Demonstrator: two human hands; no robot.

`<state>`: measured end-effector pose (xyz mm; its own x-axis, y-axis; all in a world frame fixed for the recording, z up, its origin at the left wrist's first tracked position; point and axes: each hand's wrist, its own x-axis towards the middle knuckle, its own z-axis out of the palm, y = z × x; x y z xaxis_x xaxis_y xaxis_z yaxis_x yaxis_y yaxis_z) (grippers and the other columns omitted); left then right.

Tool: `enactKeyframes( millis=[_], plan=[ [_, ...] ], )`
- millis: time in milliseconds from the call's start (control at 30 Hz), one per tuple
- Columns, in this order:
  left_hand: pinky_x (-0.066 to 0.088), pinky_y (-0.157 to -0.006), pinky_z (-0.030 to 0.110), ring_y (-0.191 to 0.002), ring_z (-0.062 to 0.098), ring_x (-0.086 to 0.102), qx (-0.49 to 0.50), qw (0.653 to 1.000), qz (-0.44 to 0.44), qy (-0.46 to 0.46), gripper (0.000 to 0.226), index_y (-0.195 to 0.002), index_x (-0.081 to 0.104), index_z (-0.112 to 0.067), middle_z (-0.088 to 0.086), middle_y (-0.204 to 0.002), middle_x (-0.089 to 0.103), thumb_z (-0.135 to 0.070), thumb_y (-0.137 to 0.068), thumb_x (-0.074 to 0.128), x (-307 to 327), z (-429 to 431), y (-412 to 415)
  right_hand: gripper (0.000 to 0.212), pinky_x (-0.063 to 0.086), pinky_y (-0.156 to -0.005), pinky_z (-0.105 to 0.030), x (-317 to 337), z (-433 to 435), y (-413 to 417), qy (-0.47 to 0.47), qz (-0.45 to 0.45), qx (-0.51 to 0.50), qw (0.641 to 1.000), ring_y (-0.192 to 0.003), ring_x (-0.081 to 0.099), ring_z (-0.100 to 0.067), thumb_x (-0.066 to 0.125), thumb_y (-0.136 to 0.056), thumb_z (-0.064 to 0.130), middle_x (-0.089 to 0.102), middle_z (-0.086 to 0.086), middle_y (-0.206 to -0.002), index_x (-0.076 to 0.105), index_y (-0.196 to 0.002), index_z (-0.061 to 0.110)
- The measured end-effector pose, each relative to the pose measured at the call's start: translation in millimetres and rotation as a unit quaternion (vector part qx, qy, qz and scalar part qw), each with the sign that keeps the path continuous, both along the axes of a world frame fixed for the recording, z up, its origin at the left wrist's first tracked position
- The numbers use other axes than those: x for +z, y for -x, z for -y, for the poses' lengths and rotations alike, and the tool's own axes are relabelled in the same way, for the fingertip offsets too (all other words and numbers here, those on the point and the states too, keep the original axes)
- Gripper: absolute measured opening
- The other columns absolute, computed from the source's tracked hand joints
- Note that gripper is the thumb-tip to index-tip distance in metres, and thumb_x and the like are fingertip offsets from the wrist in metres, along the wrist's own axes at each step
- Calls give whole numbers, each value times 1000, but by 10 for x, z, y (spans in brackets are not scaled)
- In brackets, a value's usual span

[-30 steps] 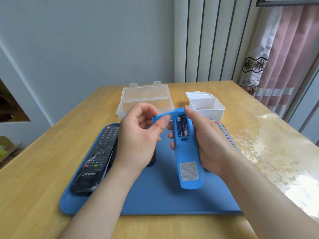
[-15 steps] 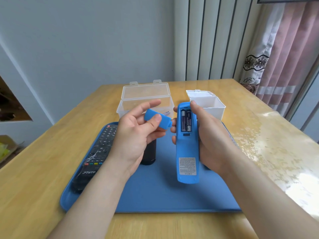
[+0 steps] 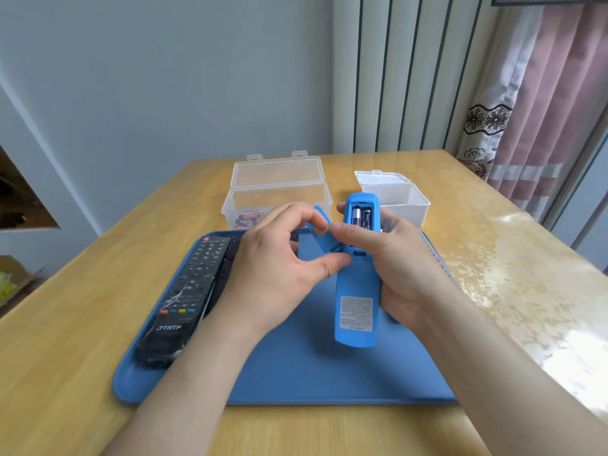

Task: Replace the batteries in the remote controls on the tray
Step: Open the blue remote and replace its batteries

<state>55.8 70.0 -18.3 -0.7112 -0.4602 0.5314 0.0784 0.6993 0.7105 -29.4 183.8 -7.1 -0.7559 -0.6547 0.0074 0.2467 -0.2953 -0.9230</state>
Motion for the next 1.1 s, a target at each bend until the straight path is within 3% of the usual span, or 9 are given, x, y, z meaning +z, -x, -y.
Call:
enactKeyframes(
  millis=[67, 167, 267, 367, 500, 600, 833, 1000, 1100],
  plan=[
    [53, -80, 37, -94, 10, 61, 7, 1000, 10, 26, 36, -91, 63, -29, -20, -102, 64, -32, -64, 86, 6, -3, -7, 31, 52, -50, -25, -4, -11, 13, -13, -8, 3, 1000, -59, 63, -16, 69, -84, 0, 65, -11, -81, 62, -115, 2],
    [53, -84, 29, -96, -3, 61, -7, 999, 42, -9, 40, -96, 61, -32, -21, -99, 66, -35, -65, 85, 6, 3, -21, 23, 51, -51, -25, 4, -14, 16, -23, -15, 13, 1000, -61, 61, -17, 66, -90, 10, 64, -11, -84, 63, -111, 3],
    [54, -83, 30, -101, -2, 61, -7, 1000, 11, -6, 40, -95, 61, -33, -23, -102, 66, -41, -64, 84, 24, 11, -42, 22, 52, -51, -26, 38, -31, 6, -22, 16, 25, 999, -56, 62, -18, 59, -95, 27, 66, -11, -79, 67, -104, 9],
    [51, -86, 27, -101, 4, 62, -21, 998, -24, 49, 44, -102, 59, -35, -26, -114, 64, -49, -63, 75, 53, -51, -66, 41, 54, -55, -28, 65, -18, -7, -16, 63, 37, 997, -61, 65, -20, 48, -98, 45, 67, -10, -78, 69, -105, 11],
    [44, -95, 20, -105, 4, 59, -41, 984, -18, 175, 51, -114, 65, -20, -11, -126, 62, -35, -67, 77, 2, -131, -21, 52, 54, -56, -31, 46, 18, 0, 5, 93, 30, 995, -63, 61, -21, 43, -97, 55, 62, -10, -71, 66, -100, 8],
    [41, -102, 24, -118, 7, 56, -44, 984, -38, 170, 51, -116, 69, -14, -5, -128, 63, -30, -68, 78, -43, -106, 10, 56, 54, -55, -30, 41, 17, 2, 9, 87, 26, 996, -65, 61, -22, 40, -97, 58, 62, -11, -76, 67, -95, 10],
    [38, -104, 17, -118, 7, 56, -32, 989, -64, 131, 46, -114, 71, -20, -8, -127, 60, -29, -69, 77, -87, -82, 30, 53, 54, -54, -28, 33, 7, -17, -11, 60, -4, 998, -65, 67, -20, 41, -96, 58, 69, -7, -73, 69, -94, 13],
    [49, -96, 37, -117, 12, 56, -33, 990, -76, 110, 46, -117, 69, -18, -5, -130, 62, -27, -72, 76, -142, -98, 63, 51, 54, -52, -26, 39, 1, -32, -7, 42, -10, 999, -61, 68, -17, 42, -97, 55, 69, -4, -66, 68, -85, 13],
    [52, -88, 40, -107, 16, 59, -28, 991, -88, 92, 37, -113, 71, -23, -12, -124, 62, -36, -79, 69, -154, -93, 76, 52, 52, -53, -25, 37, 7, -73, 12, 27, 30, 999, -60, 67, -15, 39, -99, 53, 68, -4, -66, 67, -87, 11]
  ],
)
